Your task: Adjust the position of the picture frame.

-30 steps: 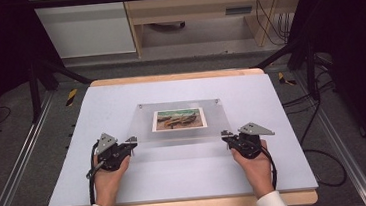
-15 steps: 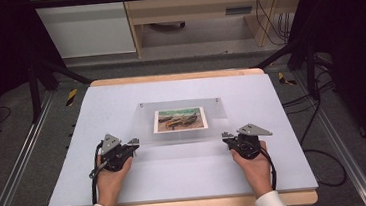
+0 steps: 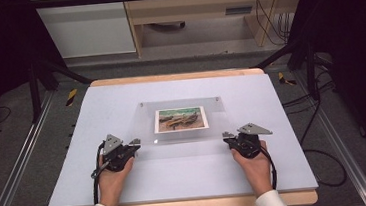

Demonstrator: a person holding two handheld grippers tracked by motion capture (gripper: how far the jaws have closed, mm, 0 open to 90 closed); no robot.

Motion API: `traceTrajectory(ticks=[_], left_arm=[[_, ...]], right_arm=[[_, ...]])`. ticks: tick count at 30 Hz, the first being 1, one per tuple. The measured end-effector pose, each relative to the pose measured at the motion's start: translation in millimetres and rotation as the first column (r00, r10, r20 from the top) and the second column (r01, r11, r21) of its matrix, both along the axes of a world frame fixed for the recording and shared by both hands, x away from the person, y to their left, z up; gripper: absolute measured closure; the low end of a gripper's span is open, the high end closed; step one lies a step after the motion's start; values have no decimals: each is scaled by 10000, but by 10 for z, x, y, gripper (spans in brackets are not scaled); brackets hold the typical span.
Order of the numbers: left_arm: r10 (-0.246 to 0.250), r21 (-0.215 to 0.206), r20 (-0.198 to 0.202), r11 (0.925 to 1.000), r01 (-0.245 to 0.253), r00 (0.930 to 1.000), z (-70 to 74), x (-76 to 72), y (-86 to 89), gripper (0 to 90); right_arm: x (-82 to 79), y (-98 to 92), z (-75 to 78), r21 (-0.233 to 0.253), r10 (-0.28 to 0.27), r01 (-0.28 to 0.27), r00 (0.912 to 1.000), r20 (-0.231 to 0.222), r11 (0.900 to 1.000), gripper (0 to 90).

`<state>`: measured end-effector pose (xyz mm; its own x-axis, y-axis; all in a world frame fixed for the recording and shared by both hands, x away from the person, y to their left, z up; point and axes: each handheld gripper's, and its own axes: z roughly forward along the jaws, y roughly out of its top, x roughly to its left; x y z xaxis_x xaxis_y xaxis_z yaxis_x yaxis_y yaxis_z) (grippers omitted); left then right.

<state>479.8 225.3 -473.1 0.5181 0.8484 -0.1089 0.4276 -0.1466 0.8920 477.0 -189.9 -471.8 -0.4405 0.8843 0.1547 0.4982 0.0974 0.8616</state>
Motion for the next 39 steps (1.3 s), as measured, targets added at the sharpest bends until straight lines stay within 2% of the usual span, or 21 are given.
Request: traceTrajectory(ticks=[3, 9, 22, 29, 31, 39], left_arm=[[34, 27, -62, 10000, -34, 10000, -14, 24, 17, 836], [-32, 115, -105, 9999, 33, 9999, -33, 24, 14, 837], [-33, 332, -202, 9994, 39, 9998, -56, 32, 2, 836], [10, 347, -289, 9994, 0, 9996, -63, 35, 3, 835], [-10, 200, -328, 9998, 16, 9995, -71, 33, 14, 833], [11, 323, -249, 9995, -3, 9997, -73, 36, 11, 813]], right_arm=[[1, 18, -10, -255, 59, -58, 10000, 38, 9997, 845], [5, 28, -16, -336, 75, -76, 10000, -16, 9994, 845], [14, 31, -49, -471, 79, -87, 9998, -187, 9988, 844], [18, 35, -59, -528, 140, -152, 9997, -217, 9985, 841], [20, 29, -60, -487, 145, -157, 9996, -234, 9987, 835], [18, 19, -59, -510, 158, -170, 9996, -239, 9986, 820]])
